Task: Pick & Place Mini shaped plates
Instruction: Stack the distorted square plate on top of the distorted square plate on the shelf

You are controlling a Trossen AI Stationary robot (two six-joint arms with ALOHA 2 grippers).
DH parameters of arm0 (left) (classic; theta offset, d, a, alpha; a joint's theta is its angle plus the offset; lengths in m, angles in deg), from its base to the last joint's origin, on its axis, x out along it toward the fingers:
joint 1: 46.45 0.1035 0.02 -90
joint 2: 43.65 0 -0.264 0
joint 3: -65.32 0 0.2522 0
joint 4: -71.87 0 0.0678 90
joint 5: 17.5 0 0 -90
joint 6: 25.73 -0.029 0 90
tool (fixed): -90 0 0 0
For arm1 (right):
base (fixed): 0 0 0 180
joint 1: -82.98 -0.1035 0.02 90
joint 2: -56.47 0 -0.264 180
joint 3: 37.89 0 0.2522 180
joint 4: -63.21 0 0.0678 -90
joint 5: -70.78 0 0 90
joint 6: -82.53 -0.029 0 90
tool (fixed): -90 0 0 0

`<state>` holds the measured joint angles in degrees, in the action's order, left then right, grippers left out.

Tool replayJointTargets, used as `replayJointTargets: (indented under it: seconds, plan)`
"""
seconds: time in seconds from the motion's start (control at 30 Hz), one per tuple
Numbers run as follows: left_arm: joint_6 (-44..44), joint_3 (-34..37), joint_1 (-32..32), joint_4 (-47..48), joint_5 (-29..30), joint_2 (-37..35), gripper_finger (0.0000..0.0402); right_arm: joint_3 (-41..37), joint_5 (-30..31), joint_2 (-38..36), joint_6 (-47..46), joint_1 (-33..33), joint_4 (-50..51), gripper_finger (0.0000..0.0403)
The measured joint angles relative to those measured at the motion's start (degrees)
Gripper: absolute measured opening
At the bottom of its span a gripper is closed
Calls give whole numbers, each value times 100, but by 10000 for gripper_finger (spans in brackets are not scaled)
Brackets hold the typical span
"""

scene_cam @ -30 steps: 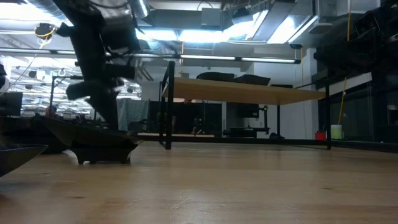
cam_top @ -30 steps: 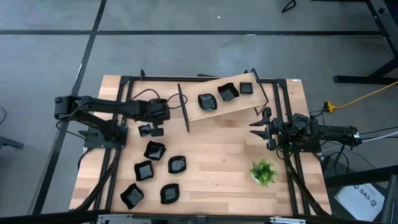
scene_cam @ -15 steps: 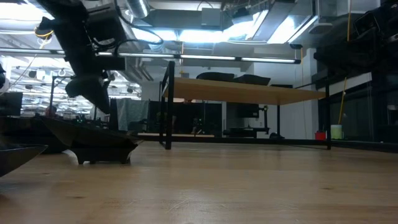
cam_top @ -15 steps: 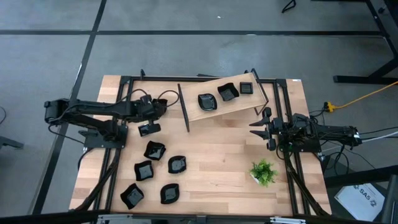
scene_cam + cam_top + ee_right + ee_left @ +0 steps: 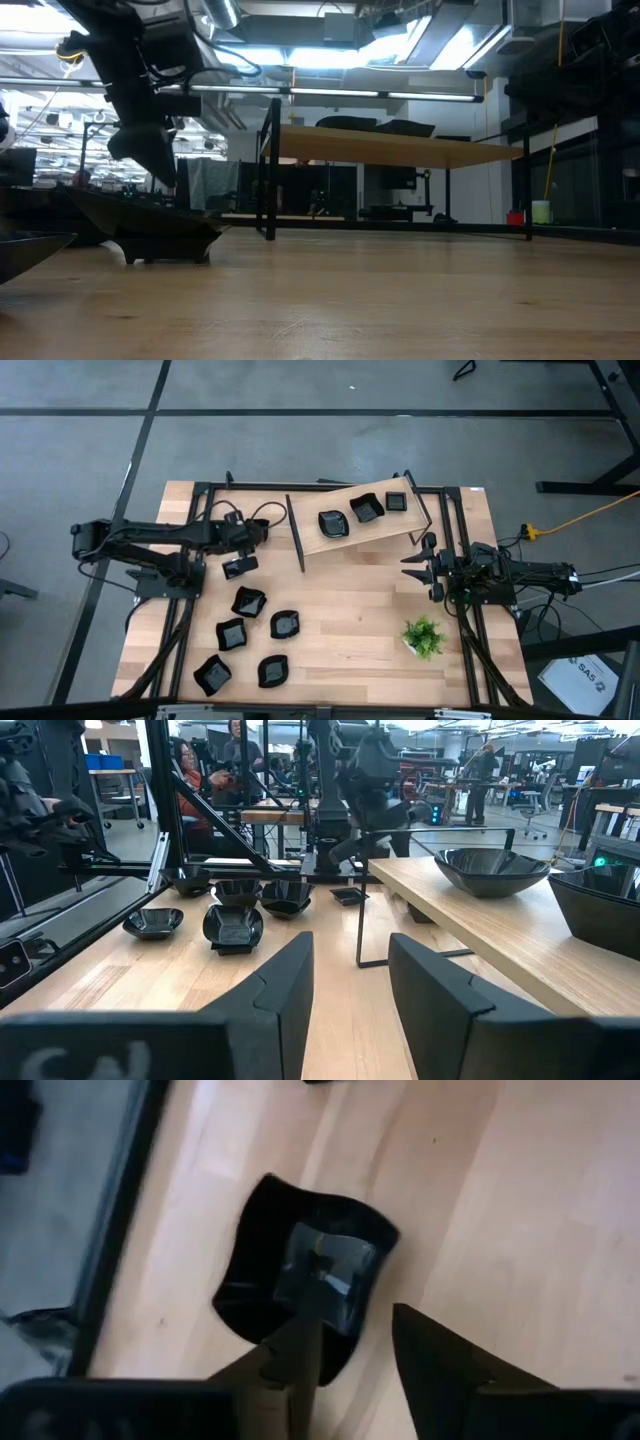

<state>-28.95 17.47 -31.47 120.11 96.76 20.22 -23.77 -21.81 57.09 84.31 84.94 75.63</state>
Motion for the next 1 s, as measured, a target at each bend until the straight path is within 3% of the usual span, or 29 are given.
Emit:
replayJointTargets:
  seconds: [0.73,0.87,1.0]
  plan:
    - [-759,0,477,-460,-125,1434,133,0,-2,0,0,0,0,132]
    - [-803,0,516,-632,-170,1480,119,0,-1,0,0,1,0,132]
    - [-816,0,512,-640,-131,1480,78,0,-1,0,0,0,0,132]
